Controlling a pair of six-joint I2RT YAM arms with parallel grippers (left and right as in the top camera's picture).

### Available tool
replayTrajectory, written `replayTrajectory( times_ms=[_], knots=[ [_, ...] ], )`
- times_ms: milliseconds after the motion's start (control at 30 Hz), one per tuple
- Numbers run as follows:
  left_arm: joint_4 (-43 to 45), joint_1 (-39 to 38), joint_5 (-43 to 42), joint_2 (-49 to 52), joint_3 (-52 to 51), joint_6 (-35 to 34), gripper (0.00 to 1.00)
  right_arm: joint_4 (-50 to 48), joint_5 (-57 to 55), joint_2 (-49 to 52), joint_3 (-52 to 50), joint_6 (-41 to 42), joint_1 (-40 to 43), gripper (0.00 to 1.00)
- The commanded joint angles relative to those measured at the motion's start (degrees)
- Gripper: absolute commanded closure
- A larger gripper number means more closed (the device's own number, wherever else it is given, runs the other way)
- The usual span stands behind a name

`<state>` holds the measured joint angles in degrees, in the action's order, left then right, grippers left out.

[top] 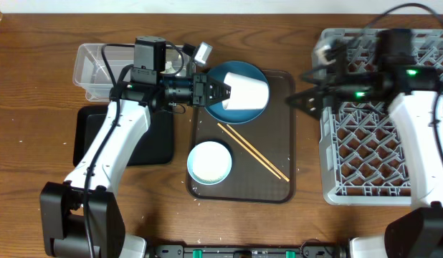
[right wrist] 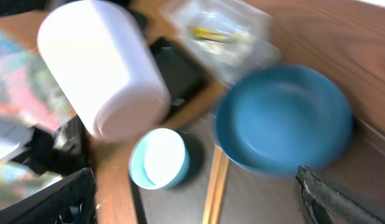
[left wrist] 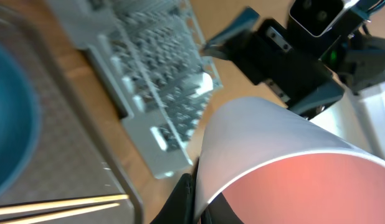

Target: Sort waste into correct bins and load items into the dishwasher rack

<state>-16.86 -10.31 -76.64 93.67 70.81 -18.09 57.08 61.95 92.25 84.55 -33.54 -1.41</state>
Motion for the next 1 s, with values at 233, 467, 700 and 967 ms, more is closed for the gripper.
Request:
replayTrajectory(
  times_ms=[233,467,700,967],
  knots=[
    [0.55,-1.29,-6.73,0.52,0.31,-0.28,0.94,-4.22,6.47,0.13,-0.57,-4.87,-11.47,0.01],
    [0.52,-1.29,-6.75,0.52,0.31,-0.28,0.94,-4.42,6.45,0.13,-0.57,-4.87,-12.59,0.16],
    [0.52,-1.29,-6.73,0.52,0.31,-0.28,0.94,-4.63,6.43,0.13,-0.57,-4.85,-11.74,0.37],
    [-3.54,-1.27,8.85,0.52,0.24,3.32,0.38,-5.11,-5.18,0.13,-0.55,3.19,-9.38,0.55]
  ],
)
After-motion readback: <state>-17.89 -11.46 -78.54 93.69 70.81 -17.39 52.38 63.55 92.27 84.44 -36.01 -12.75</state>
